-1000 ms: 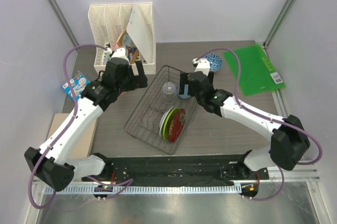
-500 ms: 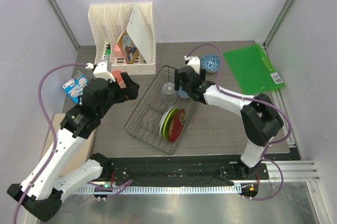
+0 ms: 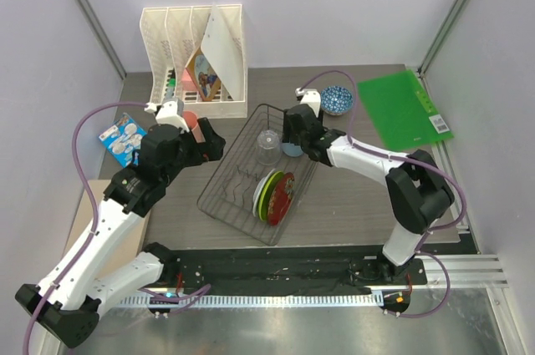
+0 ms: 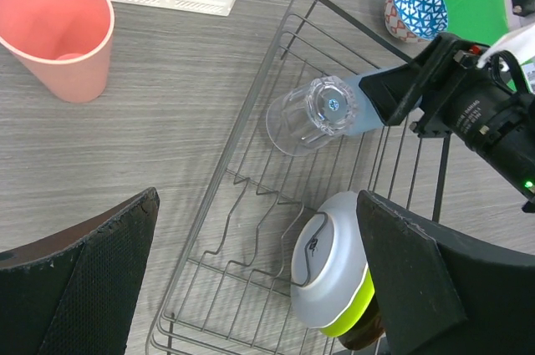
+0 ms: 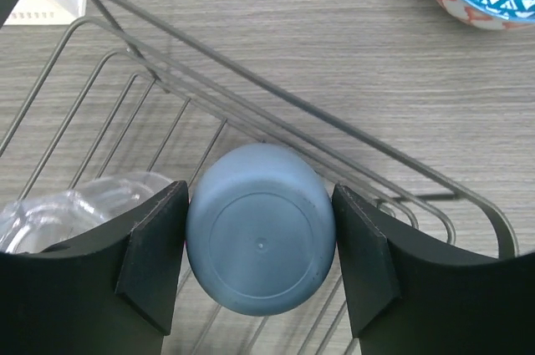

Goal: Unload the mixed dishes from the dish rack
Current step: Pick up the cup from the dish rack.

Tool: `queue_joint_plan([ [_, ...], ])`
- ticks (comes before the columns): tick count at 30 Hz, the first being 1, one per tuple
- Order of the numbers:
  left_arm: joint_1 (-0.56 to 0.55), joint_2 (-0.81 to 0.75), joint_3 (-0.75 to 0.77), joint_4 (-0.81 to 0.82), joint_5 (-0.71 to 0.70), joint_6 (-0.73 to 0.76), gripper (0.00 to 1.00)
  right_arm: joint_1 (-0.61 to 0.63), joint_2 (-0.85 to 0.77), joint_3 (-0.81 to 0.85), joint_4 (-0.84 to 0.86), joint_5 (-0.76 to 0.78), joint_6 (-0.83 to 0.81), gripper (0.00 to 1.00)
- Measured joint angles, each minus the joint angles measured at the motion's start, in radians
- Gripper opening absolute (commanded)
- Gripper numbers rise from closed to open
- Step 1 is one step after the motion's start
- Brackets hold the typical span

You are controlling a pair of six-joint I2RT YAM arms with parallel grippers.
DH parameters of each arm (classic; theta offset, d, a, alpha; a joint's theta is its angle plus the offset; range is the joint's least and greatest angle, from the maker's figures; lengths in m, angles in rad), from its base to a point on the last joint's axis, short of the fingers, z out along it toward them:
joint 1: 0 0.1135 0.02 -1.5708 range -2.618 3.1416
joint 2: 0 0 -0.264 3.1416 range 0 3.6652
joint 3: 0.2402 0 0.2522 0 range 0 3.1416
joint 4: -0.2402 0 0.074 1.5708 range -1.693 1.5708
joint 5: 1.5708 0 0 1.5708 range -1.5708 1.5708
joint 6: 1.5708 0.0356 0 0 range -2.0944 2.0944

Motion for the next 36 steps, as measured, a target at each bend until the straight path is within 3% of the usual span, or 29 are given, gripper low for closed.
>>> queue_joint_plan([
  [5, 0.0, 0.001, 0.0, 0.003, 0.002, 0.0, 1.0, -0.001, -0.09, -0.033, -0.032, -0.04, 0.013, 0.35],
  [8, 0.0, 0.008, 0.0, 0.008, 0.002, -0.001, 1.0, 0.002, -0.238, -0.066, -0.059, -0.069, 0.026, 0.3],
  [11, 0.0, 0.022, 0.0, 0.019, 0.002, -0.008, 1.0, 0.005, -0.452, -0.114, -0.055, -0.103, 0.04, 0.16],
  [12, 0.0, 0.025, 0.0, 0.025, 0.002, -0.015, 1.0, 0.005, -0.495, -0.122, -0.054, -0.109, 0.045, 0.06],
  [13, 0.0, 0.03, 0.0, 0.035, 0.002, -0.025, 1.0, 0.005, -0.563, -0.14, -0.039, -0.123, 0.052, 0.01],
  [20, 0.0, 0.039, -0.091, 0.229, 0.13, -0.129, 1.0, -0.024, -0.9, -0.423, 0.182, -0.282, 0.19, 0.01],
  [24, 0.0, 0.042, -0.19, 0.462, 0.296, -0.231, 1.0, -0.108, -0.934, -0.634, 0.418, -0.445, 0.362, 0.01],
  [28, 0.0, 0.06, -0.312, 0.744, 0.423, -0.37, 1.0, -0.161, -0.85, -0.811, 0.683, -0.577, 0.57, 0.01],
  [33, -0.001, 0.114, -0.354, 0.921, 0.501, -0.476, 0.98, -0.161, -0.757, -0.824, 0.911, -0.655, 0.692, 0.01],
  [34, -0.005, 0.137, -0.354, 0.986, 0.527, -0.508, 0.97, -0.161, -0.71, -0.823, 1.025, -0.676, 0.737, 0.01],
  [36, -0.008, 0.142, -0.354, 1.003, 0.534, -0.521, 0.96, -0.161, -0.686, -0.822, 1.067, -0.686, 0.756, 0.01],
])
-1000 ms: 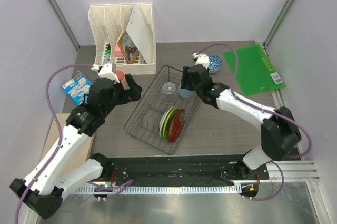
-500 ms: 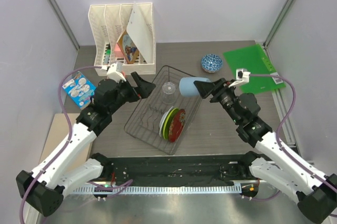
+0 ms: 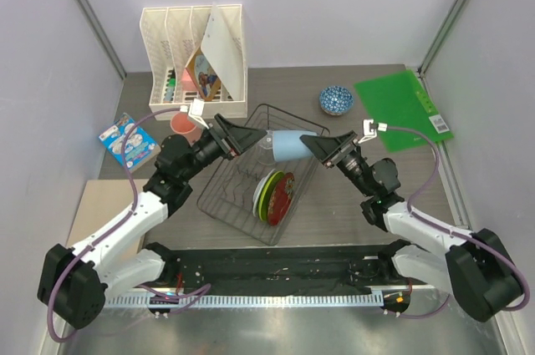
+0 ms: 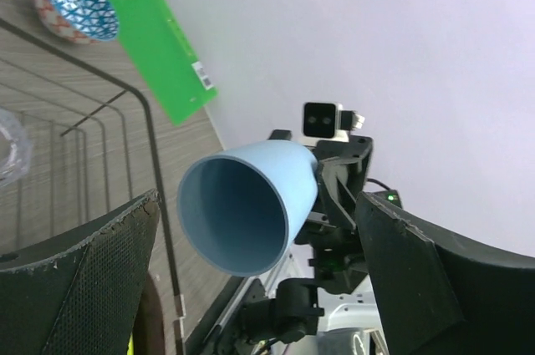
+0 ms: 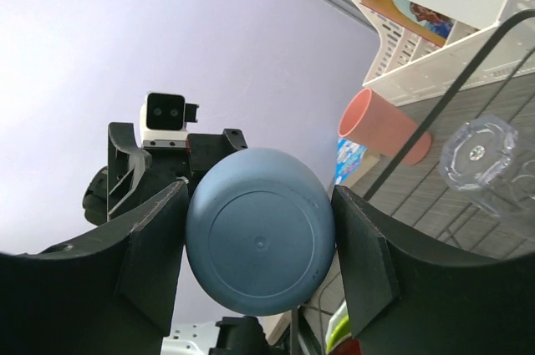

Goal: Unload the mixed dishes from the dish rack
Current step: Pick up the cup from the dish rack, then place the cup at the center of the board.

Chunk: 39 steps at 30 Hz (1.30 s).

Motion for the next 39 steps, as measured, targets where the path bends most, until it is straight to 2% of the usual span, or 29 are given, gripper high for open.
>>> queue_joint_plan([
  [7, -0.051, 0.042, 0.0, 0.086, 0.021, -0.029, 0.92, 0.005, 0.154, 0.044, 0.142, -0.031, 0.058, 0.01],
  [10, -0.084, 0.065, 0.0, 0.104, 0.029, -0.034, 0.88, 0.014, 0.211, 0.068, 0.187, -0.035, 0.073, 0.01],
  [12, -0.1, 0.077, 0.0, 0.115, 0.033, -0.035, 0.81, 0.021, 0.235, 0.082, 0.207, -0.038, 0.078, 0.01],
  [13, -0.111, 0.088, 0.0, 0.126, 0.037, -0.036, 0.7, 0.027, 0.252, 0.095, 0.216, -0.042, 0.082, 0.01],
  [15, -0.12, 0.1, 0.0, 0.134, 0.04, -0.045, 0.58, 0.036, 0.274, 0.111, 0.231, -0.051, 0.085, 0.01],
  [16, -0.122, 0.105, 0.0, 0.137, 0.044, -0.045, 0.46, 0.039, 0.281, 0.114, 0.237, -0.054, 0.086, 0.01],
  [18, -0.124, 0.106, 0.0, 0.139, 0.044, -0.046, 0.33, 0.043, 0.284, 0.114, 0.241, -0.056, 0.087, 0.01],
  [19, -0.125, 0.105, 0.0, 0.135, 0.043, -0.045, 0.2, 0.044, 0.283, 0.113, 0.242, -0.056, 0.086, 0.01],
  [22, -0.124, 0.082, 0.002, 0.098, 0.04, -0.021, 0.0, 0.044, 0.255, 0.103, 0.212, -0.052, 0.08, 0.01],
  [23, -0.128, 0.071, 0.003, 0.085, 0.037, -0.019, 0.0, 0.047, 0.241, 0.095, 0.207, -0.053, 0.088, 0.04],
  [24, -0.134, 0.058, 0.004, 0.078, 0.042, -0.014, 0.0, 0.049, 0.224, 0.09, 0.192, -0.055, 0.089, 0.21],
  [25, -0.138, 0.043, 0.009, 0.067, 0.047, -0.007, 0.0, 0.053, 0.202, 0.087, 0.173, -0.056, 0.09, 0.43],
  [26, -0.142, 0.032, 0.013, 0.058, 0.05, -0.001, 0.0, 0.057, 0.179, 0.087, 0.154, -0.057, 0.085, 0.83],
  [27, -0.146, 0.021, 0.016, 0.05, 0.054, 0.005, 0.0, 0.061, 0.156, 0.088, 0.132, -0.058, 0.078, 0.99],
  [30, -0.145, -0.002, 0.038, -0.019, 0.03, 0.042, 0.0, 0.06, 0.067, 0.109, -0.048, -0.031, -0.004, 1.0],
  [35, -0.128, -0.014, 0.201, -0.345, -0.123, 0.177, 0.0, 0.069, -0.012, 0.306, -0.591, 0.194, -0.208, 1.0],
  [39, -0.115, -0.004, 0.412, -0.635, -0.325, 0.291, 0.0, 0.072, -0.09, 0.345, -0.819, 0.335, -0.316, 1.0],
])
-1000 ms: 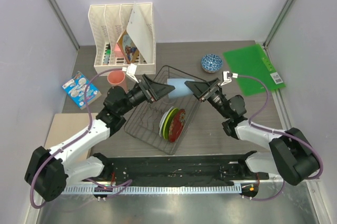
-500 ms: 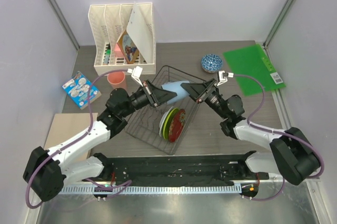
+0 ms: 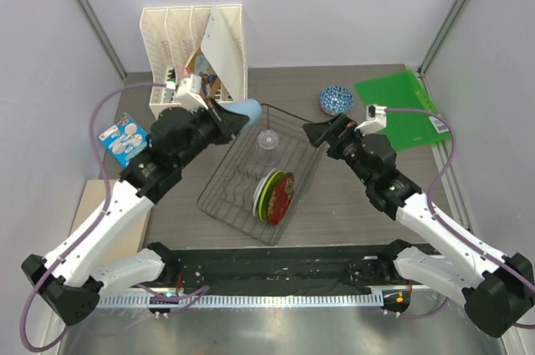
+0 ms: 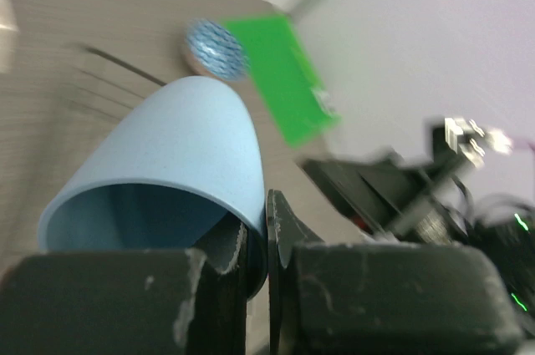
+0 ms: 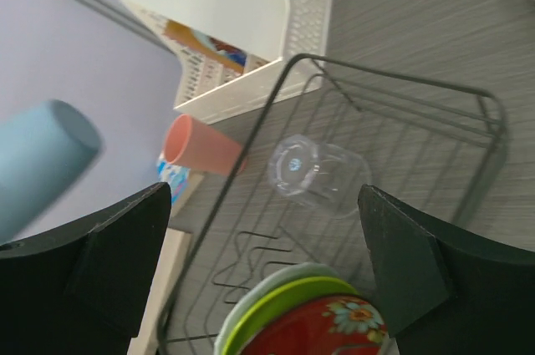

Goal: Unload the mixed dishes from the dish rack
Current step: Place the cup at the center of the board.

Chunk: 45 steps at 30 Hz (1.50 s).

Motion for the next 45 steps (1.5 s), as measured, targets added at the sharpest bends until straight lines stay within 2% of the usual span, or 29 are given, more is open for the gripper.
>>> queue_joint_plan([
  [3, 0.039, 0.055, 0.195, -0.216, -0.176, 0.072, 0.0, 0.0, -0.057, -0.007, -0.098, 0.07, -0.049, 1.0],
  [7, 0.146, 0.199, 0.406, -0.449, -0.327, 0.148, 0.0, 0.0, -0.087, -0.009, -0.178, 0.12, -0.092, 1.0],
  [13, 0.292, 0.472, 0.589, -0.713, -0.433, 0.235, 0.0, 0.0, -0.086, -0.011, -0.238, 0.138, -0.121, 1.0],
  [16, 0.336, 0.596, 0.682, -0.792, -0.453, 0.263, 0.0, 0.0, -0.086, -0.015, -0.247, 0.137, -0.126, 1.0],
  [20, 0.379, 0.695, 0.752, -0.85, -0.463, 0.285, 0.0, 0.0, -0.091, -0.031, -0.258, 0.133, -0.127, 1.0],
  [25, 0.413, 0.746, 0.789, -0.871, -0.443, 0.288, 0.0, 0.0, -0.119, -0.062, -0.28, 0.132, -0.132, 1.0],
  [37, 0.423, 0.772, 0.785, -0.828, -0.319, 0.263, 0.0, 0.0, -0.108, -0.068, -0.283, 0.129, -0.149, 1.0],
  [44, 0.423, 0.78, 0.732, -0.79, -0.286, 0.261, 0.0, 0.0, -0.084, -0.068, -0.283, 0.126, -0.153, 1.0],
  [45, 0.423, 0.785, 0.723, -0.787, -0.286, 0.261, 0.03, 0.0, -0.084, -0.068, -0.283, 0.126, -0.153, 0.99],
])
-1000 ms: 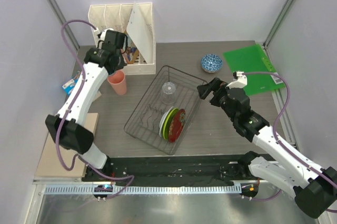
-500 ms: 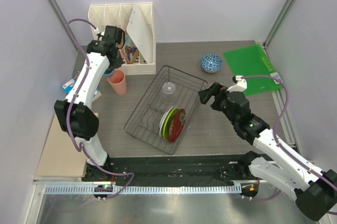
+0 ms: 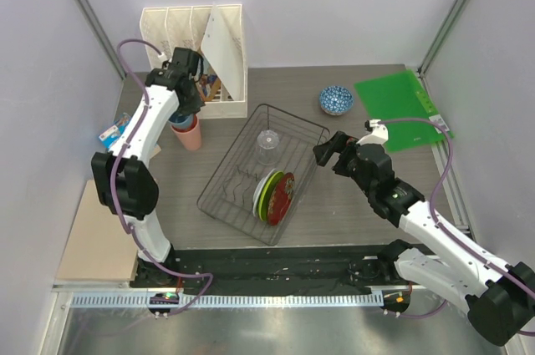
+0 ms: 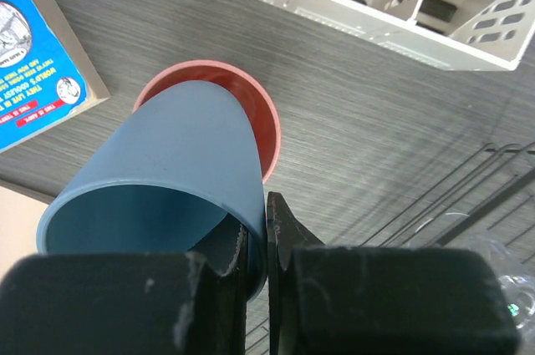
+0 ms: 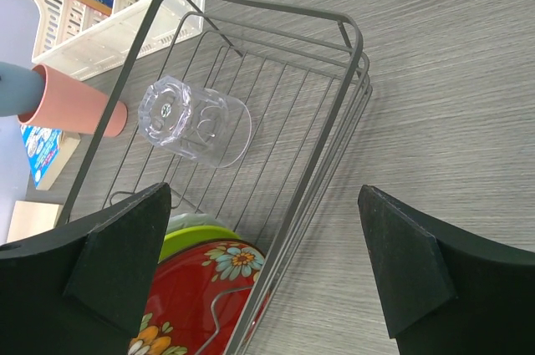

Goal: Unload the mixed dishes from the dish rack
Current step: Place the cup at the center of the board, then pick up the cup from the dish rack.

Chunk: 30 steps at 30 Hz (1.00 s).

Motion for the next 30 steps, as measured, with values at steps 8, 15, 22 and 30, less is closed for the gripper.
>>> queue_joint_plan([
  [8, 0.0, 0.033, -0.029, 0.024, 0.0, 0.02, 0.44, 0.0, 0.0, 0.0, 0.0, 0.0, -0.004, 1.0],
  [15, 0.0, -0.019, -0.029, 0.075, -0.016, 0.024, 0.67, 0.0, 0.0, 0.0, -0.004, 0.004, -0.025, 1.0],
  [22, -0.064, -0.256, -0.09, 0.187, -0.043, 0.023, 1.0, 0.001, 0.023, 0.003, -0.005, -0.018, -0.075, 0.99],
  [30, -0.429, -0.445, -0.381, 0.343, -0.107, 0.013, 1.0, 0.009, 0.11, 0.029, 0.007, -0.034, -0.112, 1.0],
])
